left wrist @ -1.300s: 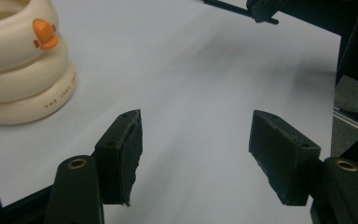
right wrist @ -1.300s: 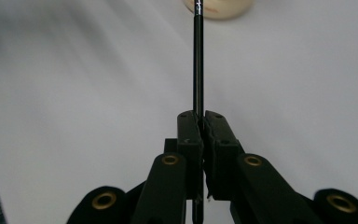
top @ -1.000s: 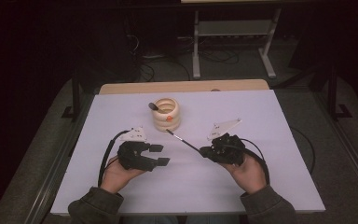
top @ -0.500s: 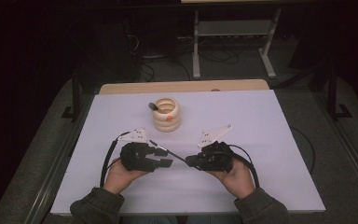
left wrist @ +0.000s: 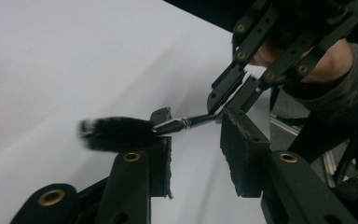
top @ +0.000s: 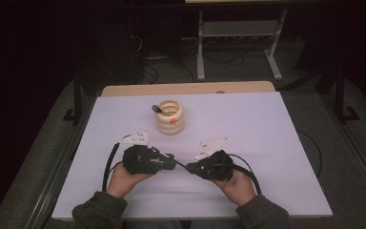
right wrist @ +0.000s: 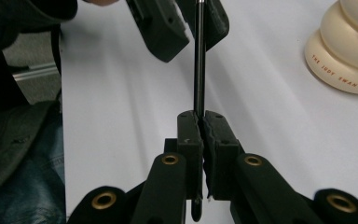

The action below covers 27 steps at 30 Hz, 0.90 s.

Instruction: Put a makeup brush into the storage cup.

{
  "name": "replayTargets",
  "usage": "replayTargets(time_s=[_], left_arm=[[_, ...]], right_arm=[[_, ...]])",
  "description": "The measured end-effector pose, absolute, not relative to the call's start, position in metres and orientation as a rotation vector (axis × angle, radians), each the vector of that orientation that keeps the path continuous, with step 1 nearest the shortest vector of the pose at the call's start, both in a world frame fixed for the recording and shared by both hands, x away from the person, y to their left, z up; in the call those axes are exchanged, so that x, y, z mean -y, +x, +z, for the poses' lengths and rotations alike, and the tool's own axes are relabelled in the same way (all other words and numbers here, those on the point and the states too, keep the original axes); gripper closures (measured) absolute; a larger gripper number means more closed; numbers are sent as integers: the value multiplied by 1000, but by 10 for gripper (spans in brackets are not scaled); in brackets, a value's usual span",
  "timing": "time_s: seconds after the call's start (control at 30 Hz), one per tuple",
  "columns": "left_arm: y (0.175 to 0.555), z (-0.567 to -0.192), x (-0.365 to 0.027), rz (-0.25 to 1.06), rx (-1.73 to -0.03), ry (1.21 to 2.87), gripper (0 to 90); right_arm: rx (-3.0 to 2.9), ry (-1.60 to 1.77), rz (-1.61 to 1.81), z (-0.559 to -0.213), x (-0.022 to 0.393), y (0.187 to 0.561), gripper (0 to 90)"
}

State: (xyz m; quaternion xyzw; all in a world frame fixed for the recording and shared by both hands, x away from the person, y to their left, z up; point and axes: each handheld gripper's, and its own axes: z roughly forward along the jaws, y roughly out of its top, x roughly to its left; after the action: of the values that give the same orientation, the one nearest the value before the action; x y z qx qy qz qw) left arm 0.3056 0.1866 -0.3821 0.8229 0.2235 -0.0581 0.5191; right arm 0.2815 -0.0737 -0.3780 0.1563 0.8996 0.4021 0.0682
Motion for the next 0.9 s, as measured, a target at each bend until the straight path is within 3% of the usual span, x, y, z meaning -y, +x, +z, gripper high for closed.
replayTargets(time_s=[0.17,0.43,0.57,0.63,0.7,0.9], left_arm=[[307,-383,-187,-165,-532,1960,677],[306,-384,-188,-212,-493,1943,840],[302,-382,-184,-176,-492,1973,850],[301,-379,-183,-163,-491,1991,851],[298,-376,-181,-134,-484,2022,851],[290,-369,-168,-64,-433,2136,850]], right_arm=[[-2714,426,1169,-382,68,279,851],[-2723,391,1133,-385,62,275,851],[-2738,381,1119,-389,59,275,839],[-2737,390,1131,-389,59,276,738],[-2750,390,1140,-389,58,278,704],[-2756,405,1124,-388,52,274,730]])
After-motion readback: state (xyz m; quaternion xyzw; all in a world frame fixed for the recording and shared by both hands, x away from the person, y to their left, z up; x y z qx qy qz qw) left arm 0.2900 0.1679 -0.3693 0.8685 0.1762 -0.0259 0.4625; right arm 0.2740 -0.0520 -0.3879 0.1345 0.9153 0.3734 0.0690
